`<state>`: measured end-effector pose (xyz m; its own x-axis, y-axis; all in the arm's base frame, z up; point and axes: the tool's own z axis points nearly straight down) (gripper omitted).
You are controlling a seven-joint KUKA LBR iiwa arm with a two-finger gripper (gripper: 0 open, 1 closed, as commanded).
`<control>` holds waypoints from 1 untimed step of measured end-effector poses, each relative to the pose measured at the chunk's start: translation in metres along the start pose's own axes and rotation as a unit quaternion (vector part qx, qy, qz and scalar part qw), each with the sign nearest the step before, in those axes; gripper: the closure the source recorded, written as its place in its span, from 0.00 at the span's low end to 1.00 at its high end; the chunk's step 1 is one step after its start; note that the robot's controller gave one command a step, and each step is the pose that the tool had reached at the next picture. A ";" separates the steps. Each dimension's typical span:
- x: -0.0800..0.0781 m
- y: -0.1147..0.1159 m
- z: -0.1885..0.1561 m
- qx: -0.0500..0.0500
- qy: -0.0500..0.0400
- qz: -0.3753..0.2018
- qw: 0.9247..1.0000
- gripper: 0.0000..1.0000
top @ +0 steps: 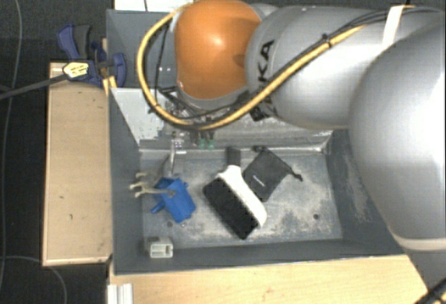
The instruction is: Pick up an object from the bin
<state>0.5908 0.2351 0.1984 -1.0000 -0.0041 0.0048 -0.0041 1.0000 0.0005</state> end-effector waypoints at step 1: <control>-0.002 -0.001 -0.005 -0.001 -0.004 0.003 1.000 0.00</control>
Offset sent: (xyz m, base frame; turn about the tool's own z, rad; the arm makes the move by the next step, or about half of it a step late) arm -0.0278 0.0006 -0.0487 -0.4233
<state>0.5927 0.2339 0.2038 -1.0000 0.0009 -0.0033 0.0009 1.0000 0.0026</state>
